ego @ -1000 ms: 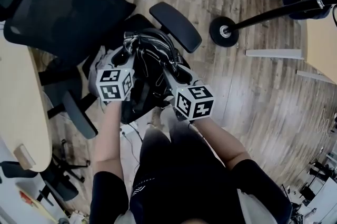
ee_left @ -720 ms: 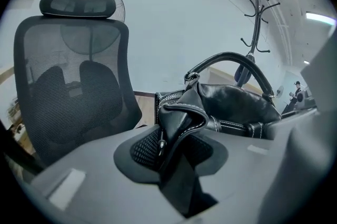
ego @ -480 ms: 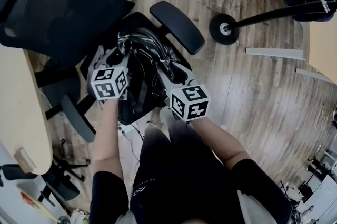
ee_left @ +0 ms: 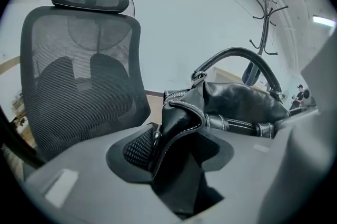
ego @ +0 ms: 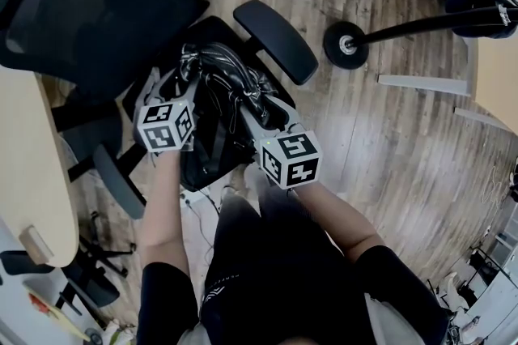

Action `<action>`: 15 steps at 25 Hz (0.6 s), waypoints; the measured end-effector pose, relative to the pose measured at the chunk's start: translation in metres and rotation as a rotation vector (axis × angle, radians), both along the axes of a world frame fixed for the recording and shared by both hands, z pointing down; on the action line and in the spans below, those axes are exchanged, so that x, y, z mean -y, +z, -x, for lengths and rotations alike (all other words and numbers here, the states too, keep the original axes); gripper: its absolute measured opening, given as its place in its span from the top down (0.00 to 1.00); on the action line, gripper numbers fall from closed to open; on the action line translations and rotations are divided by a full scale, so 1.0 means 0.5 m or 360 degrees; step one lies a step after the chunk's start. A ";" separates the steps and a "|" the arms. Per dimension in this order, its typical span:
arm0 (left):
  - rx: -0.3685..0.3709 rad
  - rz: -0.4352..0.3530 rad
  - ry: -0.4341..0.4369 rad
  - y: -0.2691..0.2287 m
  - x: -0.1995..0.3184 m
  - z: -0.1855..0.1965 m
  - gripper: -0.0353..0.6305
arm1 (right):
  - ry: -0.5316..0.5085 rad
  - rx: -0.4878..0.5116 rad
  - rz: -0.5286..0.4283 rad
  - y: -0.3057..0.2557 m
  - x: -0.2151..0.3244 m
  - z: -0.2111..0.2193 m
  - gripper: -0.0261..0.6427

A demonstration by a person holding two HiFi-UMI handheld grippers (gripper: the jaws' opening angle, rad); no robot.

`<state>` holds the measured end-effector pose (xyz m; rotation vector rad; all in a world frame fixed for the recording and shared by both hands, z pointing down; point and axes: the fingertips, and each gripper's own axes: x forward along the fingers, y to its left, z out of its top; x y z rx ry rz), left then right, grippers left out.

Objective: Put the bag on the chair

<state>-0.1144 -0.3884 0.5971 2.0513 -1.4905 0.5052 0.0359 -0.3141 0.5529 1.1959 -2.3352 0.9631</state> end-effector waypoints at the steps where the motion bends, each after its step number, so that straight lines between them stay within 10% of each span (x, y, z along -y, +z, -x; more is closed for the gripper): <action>1: 0.0009 0.0005 -0.0019 0.000 -0.001 0.004 0.61 | -0.0008 -0.0002 0.0008 0.000 -0.002 0.000 0.68; 15: 0.0189 0.0120 -0.0072 -0.001 -0.060 0.051 0.59 | -0.0116 0.0015 0.0072 -0.010 -0.057 -0.005 0.62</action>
